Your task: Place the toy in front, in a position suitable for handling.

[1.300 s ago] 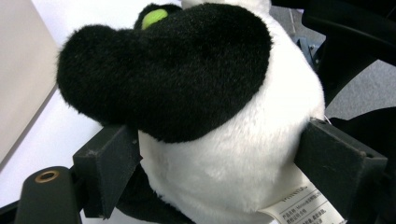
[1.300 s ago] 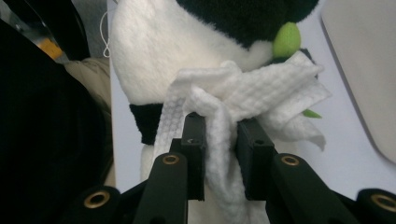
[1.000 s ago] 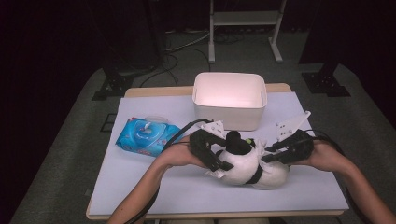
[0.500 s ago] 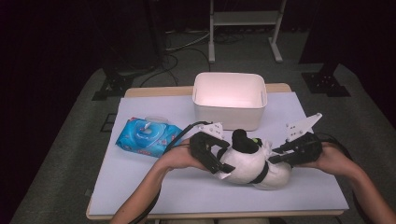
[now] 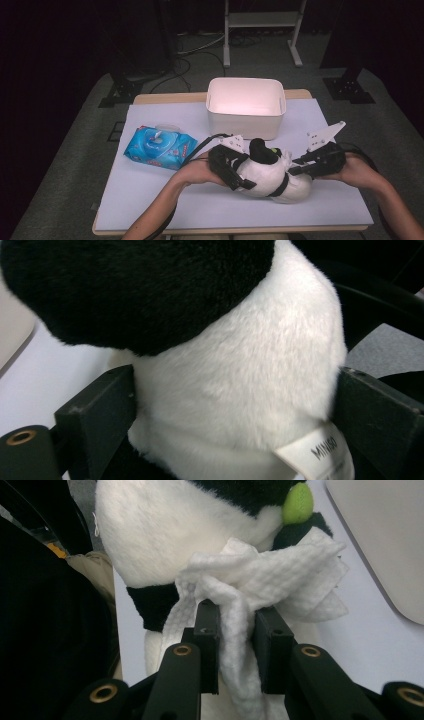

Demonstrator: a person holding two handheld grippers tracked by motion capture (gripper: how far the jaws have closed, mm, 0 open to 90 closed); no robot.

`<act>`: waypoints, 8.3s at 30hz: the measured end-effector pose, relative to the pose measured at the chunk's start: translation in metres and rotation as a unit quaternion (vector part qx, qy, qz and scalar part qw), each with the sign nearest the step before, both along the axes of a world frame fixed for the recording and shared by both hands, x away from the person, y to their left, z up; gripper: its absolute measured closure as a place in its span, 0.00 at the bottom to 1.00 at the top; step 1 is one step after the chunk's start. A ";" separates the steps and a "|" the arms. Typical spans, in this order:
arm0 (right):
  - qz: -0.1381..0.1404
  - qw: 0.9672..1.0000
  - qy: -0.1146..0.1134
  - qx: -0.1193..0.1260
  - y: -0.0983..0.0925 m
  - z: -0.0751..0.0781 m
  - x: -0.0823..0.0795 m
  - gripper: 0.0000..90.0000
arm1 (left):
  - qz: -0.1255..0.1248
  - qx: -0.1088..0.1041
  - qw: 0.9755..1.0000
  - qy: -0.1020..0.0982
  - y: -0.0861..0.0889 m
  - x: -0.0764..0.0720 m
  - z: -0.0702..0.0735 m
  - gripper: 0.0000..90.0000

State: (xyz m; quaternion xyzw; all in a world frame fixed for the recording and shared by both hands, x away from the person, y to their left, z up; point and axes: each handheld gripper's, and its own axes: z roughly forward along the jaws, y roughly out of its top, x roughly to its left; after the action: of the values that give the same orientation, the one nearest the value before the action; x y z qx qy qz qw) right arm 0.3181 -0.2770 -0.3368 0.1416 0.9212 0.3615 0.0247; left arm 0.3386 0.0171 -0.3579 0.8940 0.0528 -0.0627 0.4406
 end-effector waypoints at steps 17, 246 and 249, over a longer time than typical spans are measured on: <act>0.011 0.999 -0.008 0.052 0.016 0.008 0.005 0.83 | 0.004 0.003 0.999 -0.032 0.016 0.005 0.032 0.30; 0.045 0.998 -0.036 0.038 0.021 0.078 0.000 0.83 | 0.024 -0.019 0.997 -0.074 0.019 0.000 0.051 0.39; 0.055 0.997 -0.035 0.045 0.028 0.080 0.000 0.83 | 0.015 -0.001 0.997 -0.081 0.011 -0.002 0.053 0.39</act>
State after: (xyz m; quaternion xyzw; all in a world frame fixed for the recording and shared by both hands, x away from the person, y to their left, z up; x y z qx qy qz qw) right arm 0.3186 -0.2493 -0.2566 0.0792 0.9090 0.4082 0.0303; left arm 0.3362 0.0280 -0.3054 0.8948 0.0304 0.0164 0.4451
